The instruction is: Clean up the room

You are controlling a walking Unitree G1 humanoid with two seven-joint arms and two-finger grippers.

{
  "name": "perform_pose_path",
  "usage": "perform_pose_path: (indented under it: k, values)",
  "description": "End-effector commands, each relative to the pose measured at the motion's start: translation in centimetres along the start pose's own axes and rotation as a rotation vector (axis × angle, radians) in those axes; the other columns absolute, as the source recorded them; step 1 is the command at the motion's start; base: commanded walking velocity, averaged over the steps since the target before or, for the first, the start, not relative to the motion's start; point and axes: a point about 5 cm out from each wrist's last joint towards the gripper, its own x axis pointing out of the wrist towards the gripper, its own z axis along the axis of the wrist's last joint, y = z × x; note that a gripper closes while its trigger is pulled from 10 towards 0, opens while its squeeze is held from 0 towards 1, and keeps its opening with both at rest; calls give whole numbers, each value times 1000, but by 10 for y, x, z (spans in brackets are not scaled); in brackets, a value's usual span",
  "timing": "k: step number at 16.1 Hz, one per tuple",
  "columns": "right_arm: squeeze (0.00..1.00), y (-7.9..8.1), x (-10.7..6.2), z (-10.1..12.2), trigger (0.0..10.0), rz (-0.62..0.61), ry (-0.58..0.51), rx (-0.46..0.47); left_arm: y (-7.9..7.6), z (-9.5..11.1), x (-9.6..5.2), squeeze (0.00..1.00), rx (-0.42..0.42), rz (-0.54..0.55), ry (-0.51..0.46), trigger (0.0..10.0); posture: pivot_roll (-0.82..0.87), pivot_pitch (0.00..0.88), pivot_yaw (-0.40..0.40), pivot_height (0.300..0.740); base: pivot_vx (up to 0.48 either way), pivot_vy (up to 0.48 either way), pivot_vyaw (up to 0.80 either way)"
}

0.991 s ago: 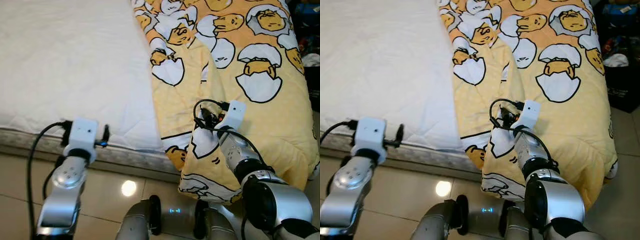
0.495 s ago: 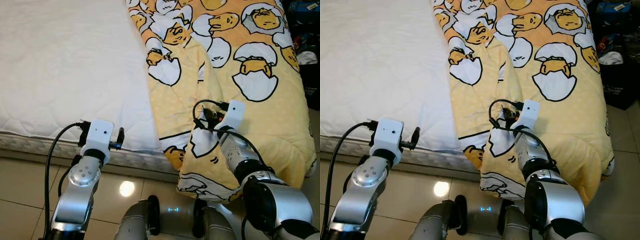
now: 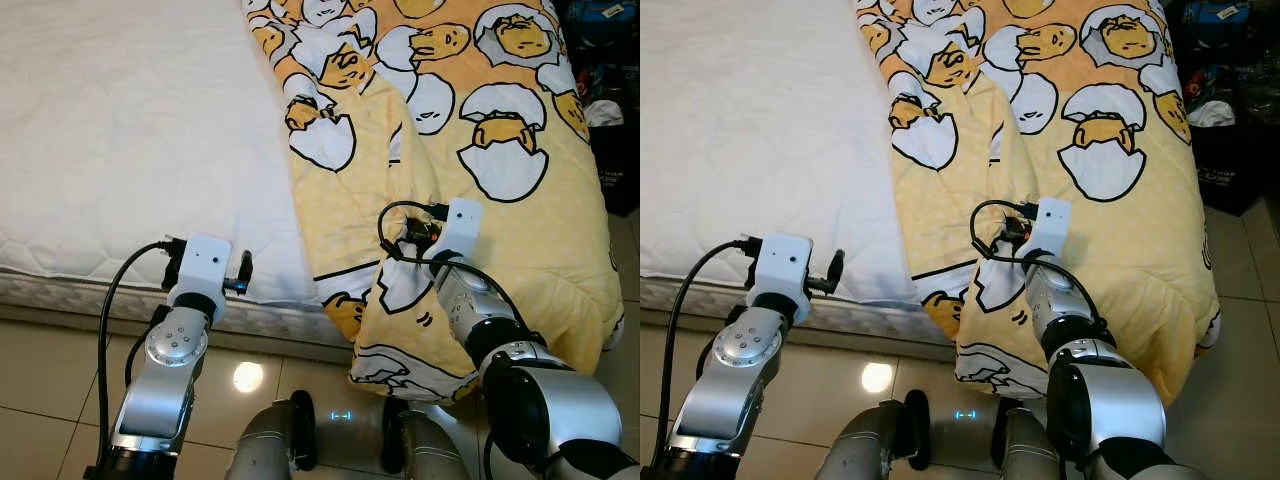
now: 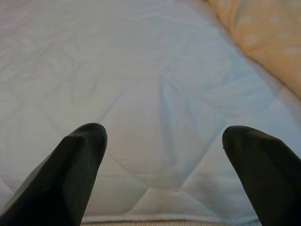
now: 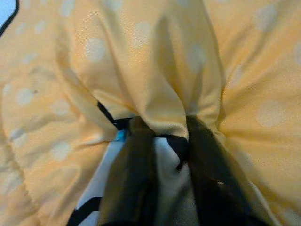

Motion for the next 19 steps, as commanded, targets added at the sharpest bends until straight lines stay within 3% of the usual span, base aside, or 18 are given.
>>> perform_pose_path:
  k: [1,6,9,11,17,19]
  values:
    - [0,2,0,-2,0,4,11,-21,3,-7,-1,0,-7,24,22,10000,173,251,59,740,0,0,0]
    - [0,11,4,27,0,45,-123,-144,1,-2,7,0,-15,48,-10,10000,154,219,29,740,0,0,0]
    - [0,16,3,39,0,78,-201,-162,-7,-1,12,0,-39,42,-19,10000,130,198,6,740,0,0,0]
    - [0,16,1,49,0,89,-266,-221,-12,0,15,0,-68,40,-27,10000,116,184,-3,740,0,0,0]
    - [0,18,1,51,0,110,-269,-245,-14,9,22,0,-117,40,-94,10000,109,151,-22,740,0,0,0]
    - [0,20,1,49,0,121,-264,-247,-14,9,24,0,-116,36,-98,10000,109,144,-24,740,0,480,0]
